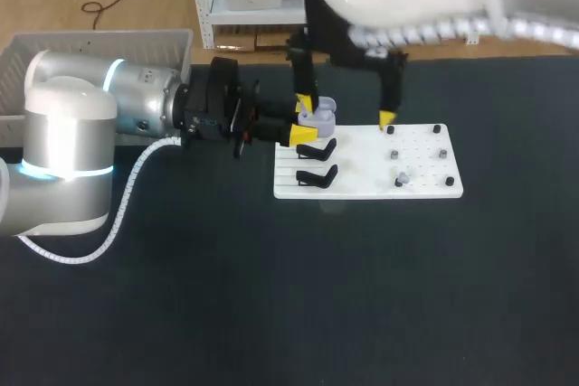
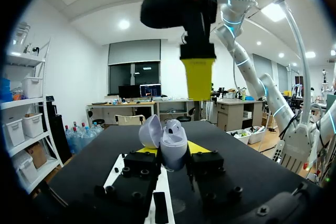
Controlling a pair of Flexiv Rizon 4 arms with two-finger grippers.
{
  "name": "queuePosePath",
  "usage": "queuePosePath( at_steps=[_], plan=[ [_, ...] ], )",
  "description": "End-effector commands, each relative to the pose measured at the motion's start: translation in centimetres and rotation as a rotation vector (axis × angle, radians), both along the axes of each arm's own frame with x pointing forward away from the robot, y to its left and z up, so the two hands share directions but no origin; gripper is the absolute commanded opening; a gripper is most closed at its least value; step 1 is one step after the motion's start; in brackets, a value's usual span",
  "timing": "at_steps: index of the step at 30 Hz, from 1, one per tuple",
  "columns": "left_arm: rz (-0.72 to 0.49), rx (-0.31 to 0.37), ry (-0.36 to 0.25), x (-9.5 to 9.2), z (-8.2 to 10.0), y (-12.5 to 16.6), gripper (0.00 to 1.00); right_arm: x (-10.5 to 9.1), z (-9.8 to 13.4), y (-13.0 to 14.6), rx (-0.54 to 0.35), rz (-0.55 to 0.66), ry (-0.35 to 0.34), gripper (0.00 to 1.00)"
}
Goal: Pick up each earbud case from the left stands, insert the matching earbuds, close the lid, and place the case in the box.
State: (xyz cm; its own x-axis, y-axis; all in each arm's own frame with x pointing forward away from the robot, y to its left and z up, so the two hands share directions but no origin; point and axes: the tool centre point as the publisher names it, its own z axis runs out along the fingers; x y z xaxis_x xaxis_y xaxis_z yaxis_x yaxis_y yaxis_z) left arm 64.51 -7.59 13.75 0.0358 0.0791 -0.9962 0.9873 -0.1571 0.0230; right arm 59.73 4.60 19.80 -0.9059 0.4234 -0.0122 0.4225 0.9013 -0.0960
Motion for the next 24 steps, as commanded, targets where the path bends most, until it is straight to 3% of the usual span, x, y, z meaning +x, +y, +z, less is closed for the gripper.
queuePosePath(
  at_steps=[1,6,15,24],
  plan=[
    [-0.002,0.001,0.001,0.1,0.0,0.0,0.00,-2.9,-0.8,-4.0,0.269,0.007,-0.220,1.00],
    [-0.002,0.001,0.001,0.1,0.0,0.0,0.00,-2.9,-1.4,-5.7,0.308,0.021,-0.237,1.00],
    [-0.002,0.001,0.001,0.1,0.0,0.0,0.00,-2.6,-3.0,-7.1,0.351,0.093,-0.200,1.00],
    [-0.002,0.001,0.001,0.1,0.0,0.0,0.00,-1.6,-7.1,-7.2,0.249,0.160,-0.146,1.00]
  ],
)
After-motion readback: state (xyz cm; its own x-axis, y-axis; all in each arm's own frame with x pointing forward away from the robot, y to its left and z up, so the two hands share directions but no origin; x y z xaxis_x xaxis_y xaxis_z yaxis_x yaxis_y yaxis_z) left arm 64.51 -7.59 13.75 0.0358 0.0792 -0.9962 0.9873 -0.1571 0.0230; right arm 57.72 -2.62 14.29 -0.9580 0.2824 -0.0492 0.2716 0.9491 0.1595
